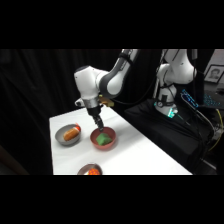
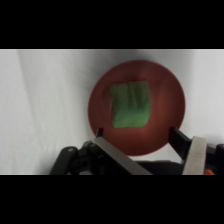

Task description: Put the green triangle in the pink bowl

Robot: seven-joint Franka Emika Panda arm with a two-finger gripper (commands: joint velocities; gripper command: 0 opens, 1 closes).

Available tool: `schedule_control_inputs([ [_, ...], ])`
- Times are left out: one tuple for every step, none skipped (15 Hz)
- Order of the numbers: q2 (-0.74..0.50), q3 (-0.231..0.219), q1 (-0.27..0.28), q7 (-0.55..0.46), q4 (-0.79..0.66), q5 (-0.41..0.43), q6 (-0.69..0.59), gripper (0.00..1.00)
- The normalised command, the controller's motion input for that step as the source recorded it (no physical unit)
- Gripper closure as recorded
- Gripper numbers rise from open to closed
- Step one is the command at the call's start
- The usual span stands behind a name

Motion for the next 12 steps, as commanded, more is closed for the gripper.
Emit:
schedule_control_inputs([
  [-0.43, 0.02, -0.011, -0.17, -0.14, 0.108, -0.27, 0.0],
  [-0.42, 0.009, 0.005, -0.15, -0.14, 0.09, -0.26, 0.0],
  [-0.4, 0.0, 0.017, -0.13, -0.13, 0.073, -0.26, 0.0],
  [-0.39, -0.006, 0.026, -0.12, -0.13, 0.063, -0.25, 0.0],
  [-0.39, -0.012, 0.031, -0.11, -0.13, 0.056, -0.23, 0.0],
  [-0.38, -0.018, 0.032, -0.11, -0.12, 0.049, -0.21, 0.0],
  [-0.39, -0.026, 0.033, -0.11, -0.12, 0.04, -0.21, 0.0],
  [-0.38, -0.032, 0.035, -0.1, -0.12, 0.034, -0.2, 0.0],
  [-0.38, -0.038, 0.038, -0.09, -0.12, 0.022, -0.19, 0.0],
  [-0.36, -0.044, 0.041, -0.09, -0.1, 0.009, -0.19, 0.0],
  [-0.34, -0.048, 0.043, -0.09, -0.1, 0.007, -0.16, 0.0],
  [-0.3, -0.053, 0.045, -0.08, -0.07, -0.008, -0.18, 0.0],
])
